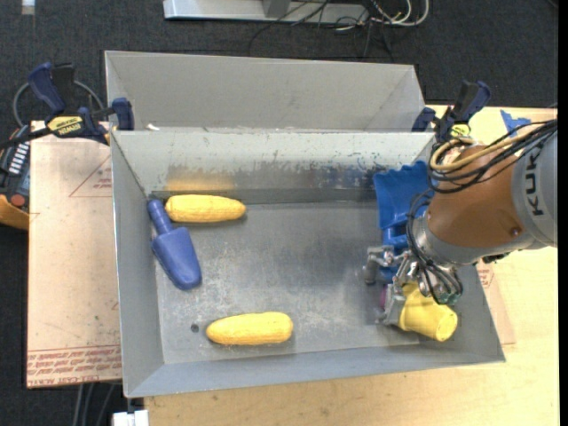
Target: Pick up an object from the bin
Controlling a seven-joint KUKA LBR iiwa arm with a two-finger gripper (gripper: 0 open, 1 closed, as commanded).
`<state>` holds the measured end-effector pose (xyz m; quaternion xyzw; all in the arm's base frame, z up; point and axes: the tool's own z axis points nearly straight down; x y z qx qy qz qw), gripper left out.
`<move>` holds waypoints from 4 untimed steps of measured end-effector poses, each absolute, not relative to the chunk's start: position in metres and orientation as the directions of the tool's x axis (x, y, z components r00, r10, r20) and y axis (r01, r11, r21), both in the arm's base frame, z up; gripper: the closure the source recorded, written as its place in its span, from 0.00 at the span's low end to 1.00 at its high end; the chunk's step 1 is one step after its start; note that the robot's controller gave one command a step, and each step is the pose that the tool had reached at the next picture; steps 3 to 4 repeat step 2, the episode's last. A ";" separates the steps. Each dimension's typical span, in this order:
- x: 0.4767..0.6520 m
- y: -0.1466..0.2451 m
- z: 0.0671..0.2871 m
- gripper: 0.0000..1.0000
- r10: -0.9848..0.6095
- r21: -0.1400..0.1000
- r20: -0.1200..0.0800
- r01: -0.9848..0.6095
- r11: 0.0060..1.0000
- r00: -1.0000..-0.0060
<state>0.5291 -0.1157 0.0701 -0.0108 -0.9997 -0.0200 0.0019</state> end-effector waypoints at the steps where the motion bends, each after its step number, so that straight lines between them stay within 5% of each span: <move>1: 0.529 -0.116 0.070 1.00 0.022 0.040 0.004 0.022 0.999 -1.000; 4: 0.529 -0.116 0.070 1.00 0.022 0.040 0.004 0.022 0.999 -1.000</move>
Offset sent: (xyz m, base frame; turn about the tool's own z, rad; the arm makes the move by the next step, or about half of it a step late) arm 0.0073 -0.0280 -0.0001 0.0776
